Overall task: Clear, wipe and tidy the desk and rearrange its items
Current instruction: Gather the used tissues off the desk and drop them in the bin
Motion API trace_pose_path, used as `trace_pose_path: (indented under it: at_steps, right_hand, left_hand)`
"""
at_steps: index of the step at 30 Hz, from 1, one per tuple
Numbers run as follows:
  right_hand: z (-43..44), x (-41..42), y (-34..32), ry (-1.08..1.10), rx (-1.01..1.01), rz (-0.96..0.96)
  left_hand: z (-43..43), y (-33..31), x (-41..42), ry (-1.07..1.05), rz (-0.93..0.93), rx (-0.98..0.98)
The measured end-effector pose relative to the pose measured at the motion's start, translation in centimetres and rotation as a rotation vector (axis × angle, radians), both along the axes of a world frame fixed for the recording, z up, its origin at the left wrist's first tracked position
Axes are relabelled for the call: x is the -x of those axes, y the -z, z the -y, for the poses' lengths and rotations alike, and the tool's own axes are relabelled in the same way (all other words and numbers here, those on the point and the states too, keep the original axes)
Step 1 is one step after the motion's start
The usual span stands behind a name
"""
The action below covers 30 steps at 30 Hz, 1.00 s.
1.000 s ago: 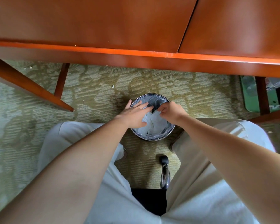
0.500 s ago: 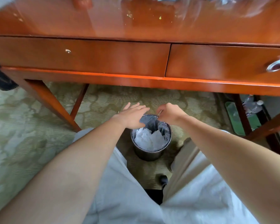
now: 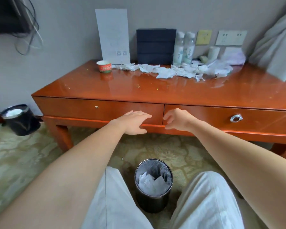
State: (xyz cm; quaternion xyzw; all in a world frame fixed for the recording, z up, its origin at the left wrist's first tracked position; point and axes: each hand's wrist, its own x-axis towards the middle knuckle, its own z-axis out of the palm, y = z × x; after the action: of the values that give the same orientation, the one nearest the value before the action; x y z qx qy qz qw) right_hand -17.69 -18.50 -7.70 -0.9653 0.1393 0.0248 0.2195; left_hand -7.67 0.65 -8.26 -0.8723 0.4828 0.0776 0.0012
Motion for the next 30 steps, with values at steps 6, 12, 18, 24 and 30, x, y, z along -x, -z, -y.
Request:
trace_pose_path:
  at_steps: [6,12,18,24,30]
  right_hand:
    - [2.2,-2.0,-6.1,0.052,0.005,0.102]
    - [5.3,-5.9,-8.8,0.081,0.065,0.122]
    - [9.4,-12.1,-10.2,0.112,0.054,0.132]
    - [14.2,-19.9,-9.3,0.095,0.099,0.14]
    - [16.9,-27.3,-6.5,0.013,0.059,0.108]
  left_hand:
    - [1.8,-6.2,-2.9,-0.026,0.061,0.082]
    - [4.6,-9.3,-7.3,-0.097,0.148,0.114]
    - [8.5,-11.1,-13.8,-0.207,0.168,0.133]
    - [13.2,-10.2,-21.8,-0.289,0.119,0.188]
    - [17.3,-8.2,-29.2,-0.291,0.084,0.167]
